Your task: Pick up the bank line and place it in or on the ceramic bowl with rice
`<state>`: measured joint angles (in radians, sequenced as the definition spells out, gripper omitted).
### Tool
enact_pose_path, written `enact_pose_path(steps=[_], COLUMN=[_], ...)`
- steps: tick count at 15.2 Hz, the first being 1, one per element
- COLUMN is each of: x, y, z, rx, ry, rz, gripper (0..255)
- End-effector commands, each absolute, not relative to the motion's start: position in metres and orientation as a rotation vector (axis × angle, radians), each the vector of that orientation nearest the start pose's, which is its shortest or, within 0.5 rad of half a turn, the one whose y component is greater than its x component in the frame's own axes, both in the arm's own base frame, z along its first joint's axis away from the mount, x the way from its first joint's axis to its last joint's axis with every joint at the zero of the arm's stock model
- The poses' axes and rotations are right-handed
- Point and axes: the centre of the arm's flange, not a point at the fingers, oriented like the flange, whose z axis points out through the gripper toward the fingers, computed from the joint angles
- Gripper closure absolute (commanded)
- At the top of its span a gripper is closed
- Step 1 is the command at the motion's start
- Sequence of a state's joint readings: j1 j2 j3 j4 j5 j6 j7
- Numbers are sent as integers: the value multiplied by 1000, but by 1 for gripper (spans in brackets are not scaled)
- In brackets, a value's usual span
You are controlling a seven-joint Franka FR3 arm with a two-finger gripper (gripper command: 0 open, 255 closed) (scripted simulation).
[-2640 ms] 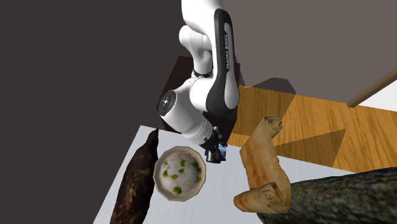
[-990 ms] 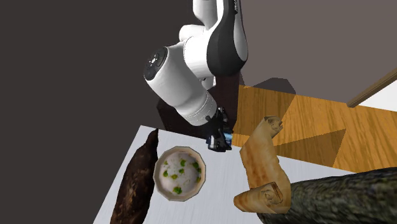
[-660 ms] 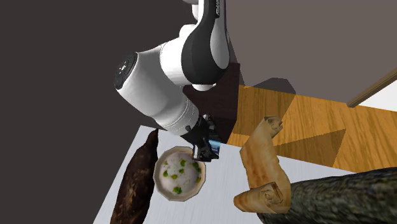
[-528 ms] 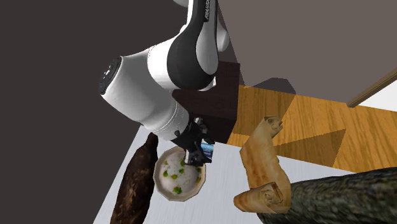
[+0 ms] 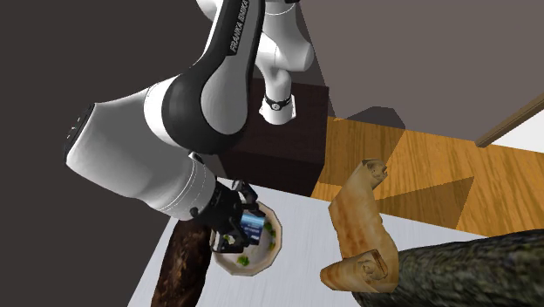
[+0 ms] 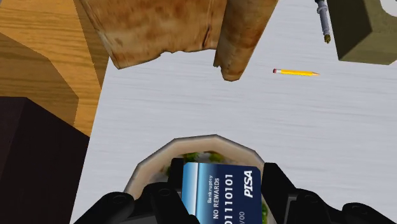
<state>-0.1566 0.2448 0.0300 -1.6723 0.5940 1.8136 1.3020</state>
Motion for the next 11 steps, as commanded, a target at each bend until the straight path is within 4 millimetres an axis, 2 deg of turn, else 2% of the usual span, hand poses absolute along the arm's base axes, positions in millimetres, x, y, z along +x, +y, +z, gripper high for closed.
enact_pose_path(steps=[1, 11], x=[629, 629], y=[-36, -36], z=[455, 402], rx=[-1851, -1851], ry=[1917, 1917], rz=[552, 552], gripper=[255, 255])
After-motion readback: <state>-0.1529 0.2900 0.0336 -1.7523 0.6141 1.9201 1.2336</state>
